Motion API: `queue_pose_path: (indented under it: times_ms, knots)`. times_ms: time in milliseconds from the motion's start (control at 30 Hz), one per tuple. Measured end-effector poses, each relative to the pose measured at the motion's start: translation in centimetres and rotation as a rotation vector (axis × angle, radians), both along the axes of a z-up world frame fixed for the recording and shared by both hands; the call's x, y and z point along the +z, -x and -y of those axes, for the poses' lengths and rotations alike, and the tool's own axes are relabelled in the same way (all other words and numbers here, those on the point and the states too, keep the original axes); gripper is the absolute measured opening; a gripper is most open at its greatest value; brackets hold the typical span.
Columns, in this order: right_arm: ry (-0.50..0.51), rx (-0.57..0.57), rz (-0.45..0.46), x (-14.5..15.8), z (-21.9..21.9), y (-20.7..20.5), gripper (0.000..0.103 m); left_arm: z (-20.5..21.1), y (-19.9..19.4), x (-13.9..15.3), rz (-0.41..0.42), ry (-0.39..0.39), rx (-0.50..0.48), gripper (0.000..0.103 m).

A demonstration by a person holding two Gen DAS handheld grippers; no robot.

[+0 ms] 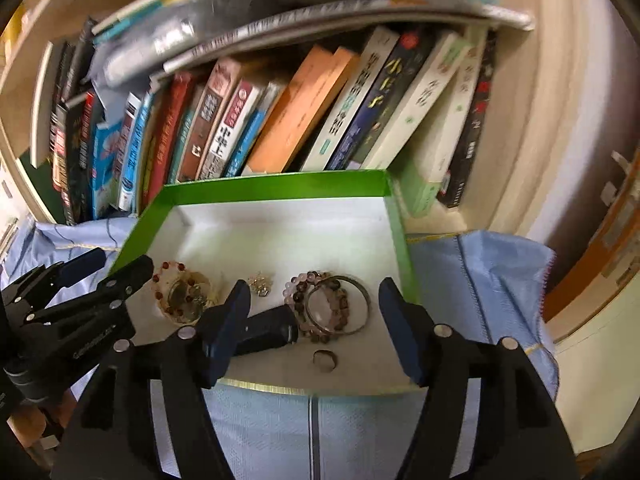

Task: Organize jewelry

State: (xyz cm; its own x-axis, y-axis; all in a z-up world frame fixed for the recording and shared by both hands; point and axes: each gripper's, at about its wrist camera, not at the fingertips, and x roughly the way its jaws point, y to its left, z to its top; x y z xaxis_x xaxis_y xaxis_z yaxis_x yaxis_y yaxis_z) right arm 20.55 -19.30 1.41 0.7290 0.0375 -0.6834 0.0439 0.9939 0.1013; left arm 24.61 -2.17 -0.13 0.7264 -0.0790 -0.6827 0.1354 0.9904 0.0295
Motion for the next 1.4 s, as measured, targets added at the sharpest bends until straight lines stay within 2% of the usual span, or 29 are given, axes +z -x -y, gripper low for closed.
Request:
queue_pose_path:
  times_ms: [67,133,200,233,300,400,533,700,1400]
  knots:
    - [-0.009,-0.011,0.036,0.8,0.4,2.1,0.083,-0.4,1.6,0.9,0.043,-0.005,0.007,0.077]
    - [0.003,-0.036,0.116,1.9,0.4,5.5,0.094,-1.0,4.2,1.7,0.107,-0.022,0.029,0.085]
    - [0.043,-0.064,0.180,2.7,0.1,8.5,0.098,-1.7,7.2,2.2,0.165,-0.034,0.046,0.087]
    - [0.066,-0.073,0.211,2.9,-0.1,10.0,0.100,-2.0,8.5,2.4,0.178,-0.037,0.054,0.092]
    - [0.088,-0.075,0.247,3.2,-0.4,12.3,0.100,-2.5,10.8,2.3,0.189,-0.026,0.067,0.096]
    - [0.121,-0.094,0.215,2.8,-0.5,14.5,0.100,-3.0,13.4,2.5,0.204,-0.010,0.079,0.097]
    - [0.171,-0.103,0.224,1.9,-1.0,16.9,0.100,-3.1,16.8,2.3,0.229,-0.008,0.072,0.099]
    - [0.134,-0.116,0.227,1.3,-0.4,18.8,0.100,-2.8,19.7,2.6,0.258,0.011,0.026,0.099]
    - [0.117,-0.070,0.270,2.5,-1.9,21.8,0.100,-2.7,22.9,3.3,0.286,0.014,0.016,0.099]
